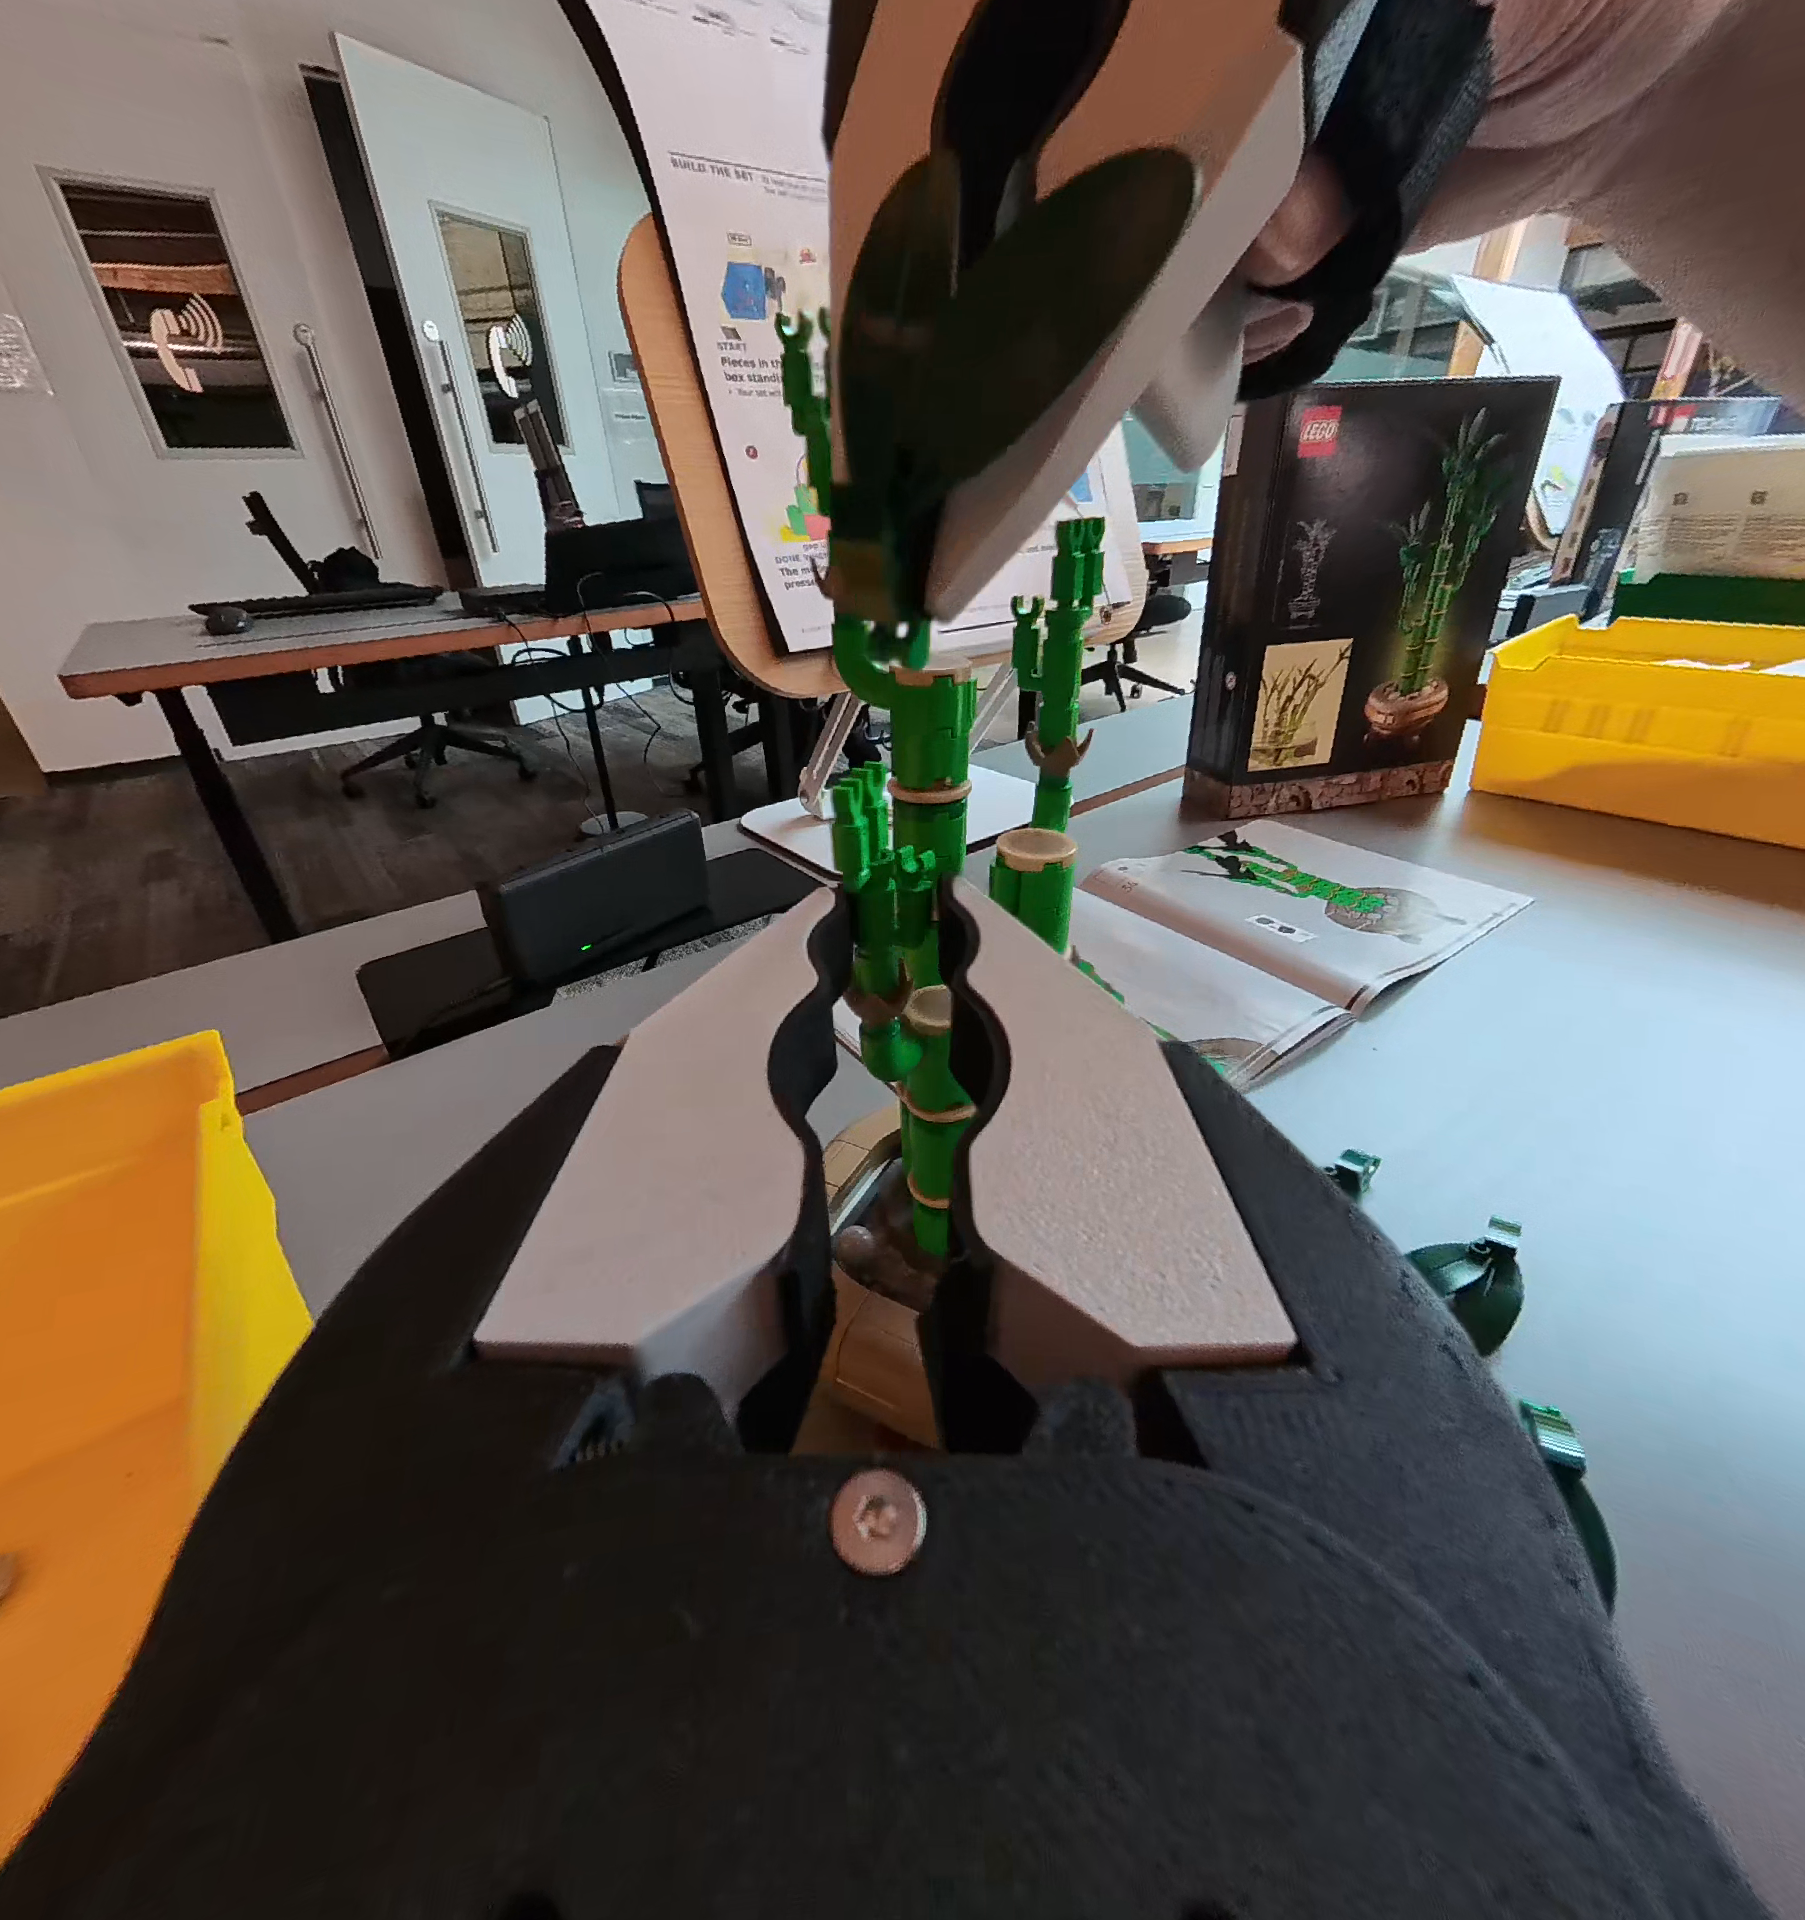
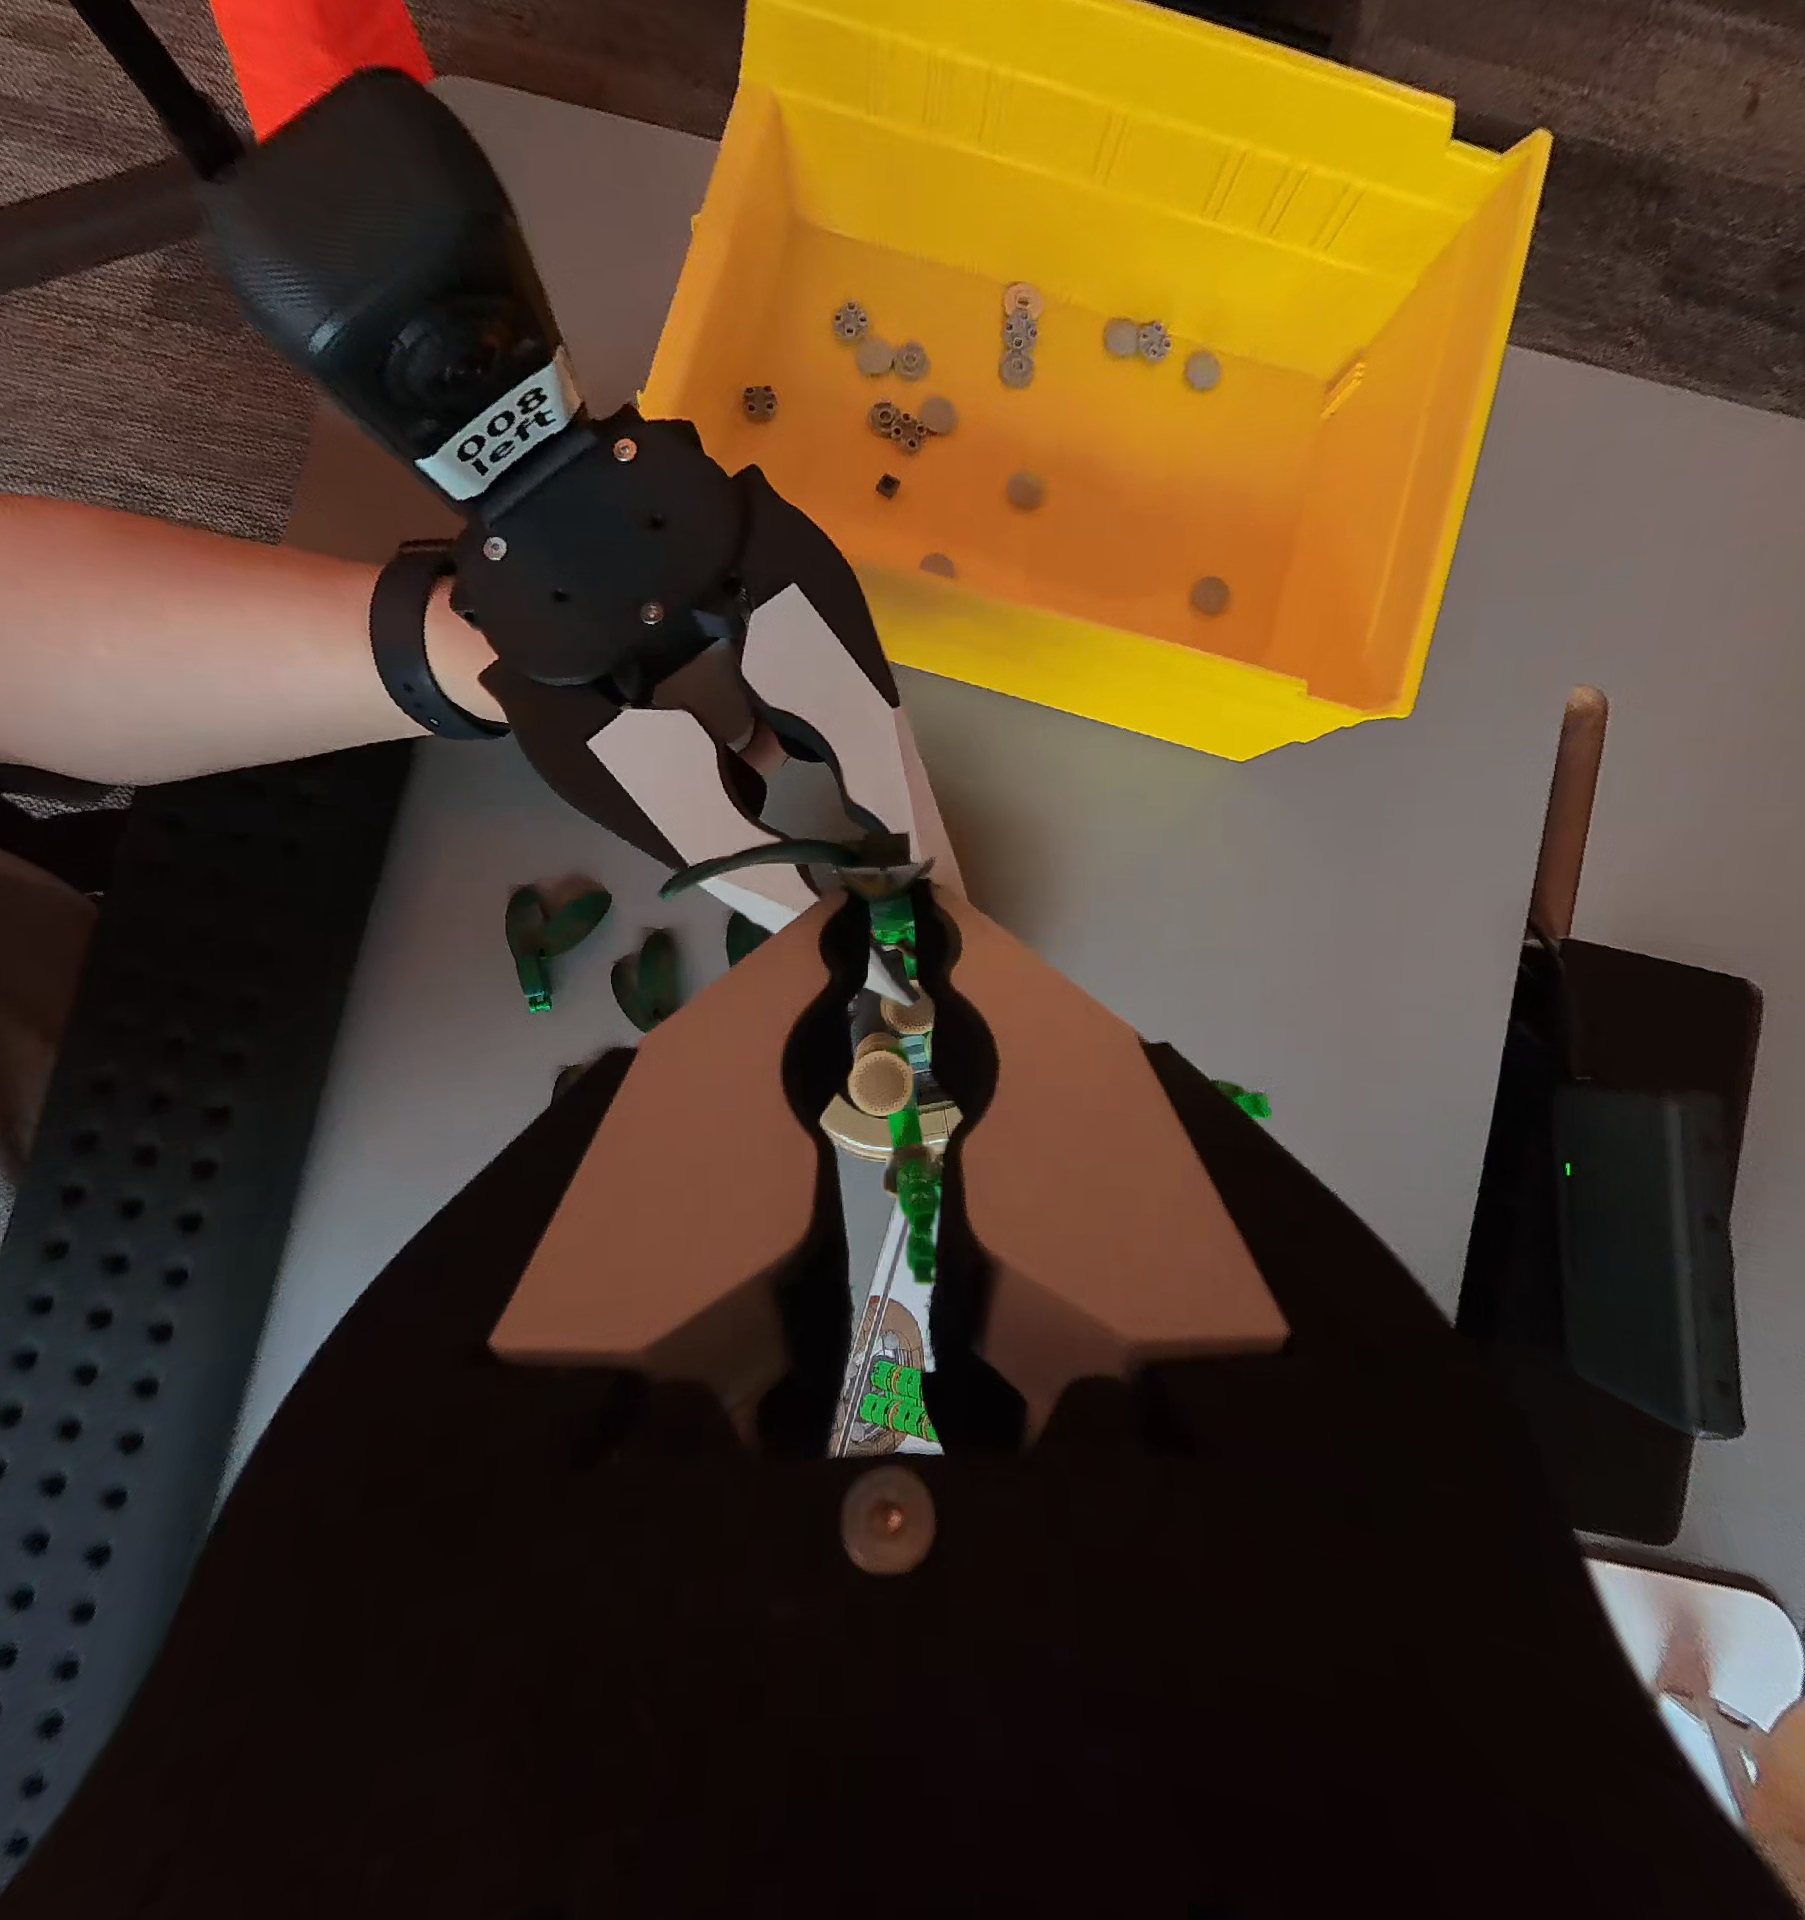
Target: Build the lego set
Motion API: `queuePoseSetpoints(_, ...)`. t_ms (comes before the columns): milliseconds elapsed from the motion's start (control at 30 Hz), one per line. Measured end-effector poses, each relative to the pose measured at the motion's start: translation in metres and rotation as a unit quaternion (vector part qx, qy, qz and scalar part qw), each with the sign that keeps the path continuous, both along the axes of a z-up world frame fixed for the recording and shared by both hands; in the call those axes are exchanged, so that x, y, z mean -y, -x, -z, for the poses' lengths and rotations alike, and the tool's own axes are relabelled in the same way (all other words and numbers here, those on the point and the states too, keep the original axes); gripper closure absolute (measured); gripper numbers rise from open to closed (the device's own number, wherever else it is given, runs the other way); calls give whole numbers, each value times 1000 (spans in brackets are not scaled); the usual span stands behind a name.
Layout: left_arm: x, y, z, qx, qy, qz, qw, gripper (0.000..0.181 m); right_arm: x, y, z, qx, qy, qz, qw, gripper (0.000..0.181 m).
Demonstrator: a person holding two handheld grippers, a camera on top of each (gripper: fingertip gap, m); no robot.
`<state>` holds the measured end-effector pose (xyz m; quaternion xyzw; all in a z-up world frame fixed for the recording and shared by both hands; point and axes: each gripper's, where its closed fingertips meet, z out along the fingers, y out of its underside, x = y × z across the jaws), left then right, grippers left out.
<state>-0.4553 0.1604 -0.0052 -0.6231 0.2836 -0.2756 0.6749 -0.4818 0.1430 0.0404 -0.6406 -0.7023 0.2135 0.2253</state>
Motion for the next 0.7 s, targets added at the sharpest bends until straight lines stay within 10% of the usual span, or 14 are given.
queuePoseSetpoints(700, -2, -1, 4, 6, 4, 8, 1000, 169, -5, -2, 16, 32, -17, -40, 999, 175)
